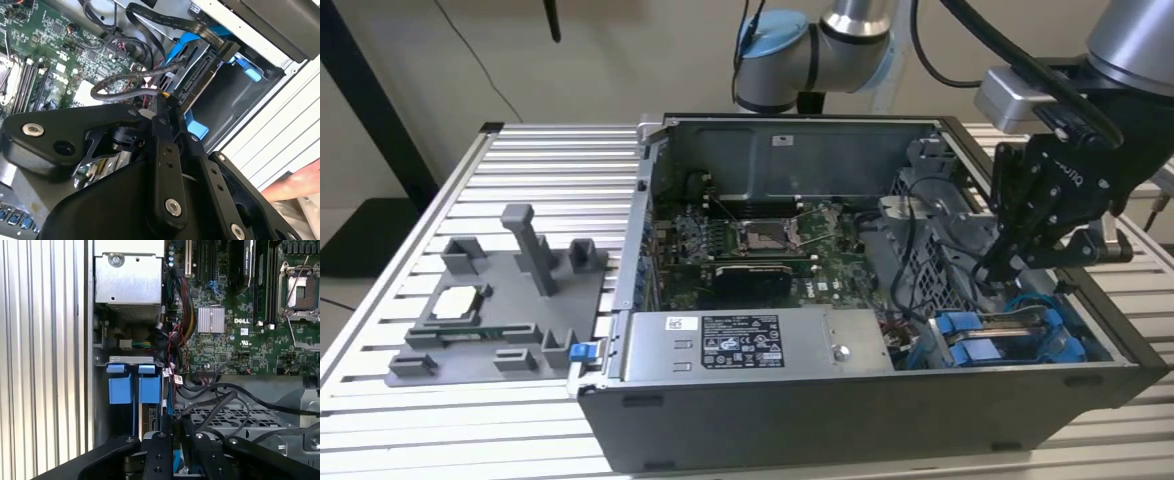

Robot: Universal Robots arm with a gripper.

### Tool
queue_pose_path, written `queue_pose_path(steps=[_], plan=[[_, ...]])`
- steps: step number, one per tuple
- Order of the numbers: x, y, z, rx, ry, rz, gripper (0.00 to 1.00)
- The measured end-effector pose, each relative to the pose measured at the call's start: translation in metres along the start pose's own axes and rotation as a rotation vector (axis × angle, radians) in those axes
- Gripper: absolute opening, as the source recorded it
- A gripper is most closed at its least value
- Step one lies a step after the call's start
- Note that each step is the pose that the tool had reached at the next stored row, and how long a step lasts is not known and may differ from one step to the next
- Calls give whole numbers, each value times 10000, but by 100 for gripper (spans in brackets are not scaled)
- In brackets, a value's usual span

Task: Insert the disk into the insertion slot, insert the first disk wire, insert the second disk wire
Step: 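Insert the first disk wire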

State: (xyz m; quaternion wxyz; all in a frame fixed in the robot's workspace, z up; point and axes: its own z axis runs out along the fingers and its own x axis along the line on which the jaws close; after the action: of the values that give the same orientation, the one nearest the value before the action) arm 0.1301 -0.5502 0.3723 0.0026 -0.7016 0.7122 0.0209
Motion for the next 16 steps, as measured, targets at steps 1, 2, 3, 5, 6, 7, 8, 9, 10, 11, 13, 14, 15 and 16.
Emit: queue_pose_path(steps=[1, 2, 3, 5, 6, 7, 8, 9, 10, 11, 13, 14, 15, 16], plan=[[2, -3, 3, 0, 5, 0, 0], [3, -5, 7, 0, 13, 1, 0], [5, -7, 12, 0, 23, 1, 0], [8, -14, 23, 0, 53, 1, 0], [10, -18, 28, 1, 68, 0, 0], [14, -23, 32, 1, 85, 2, 0], [17, -28, 36, 1, 102, 3, 0], [20, -33, 43, 2, 116, 3, 0], [23, -37, 48, 2, 134, 4, 0], [26, -41, 53, 2, 152, 4, 0], [31, -50, 62, 3, 195, 4, 0], [35, -55, 66, 4, 217, 6, 0], [42, -61, 70, 4, 233, 6, 0], [52, -67, 74, 4, 238, 6, 0]])
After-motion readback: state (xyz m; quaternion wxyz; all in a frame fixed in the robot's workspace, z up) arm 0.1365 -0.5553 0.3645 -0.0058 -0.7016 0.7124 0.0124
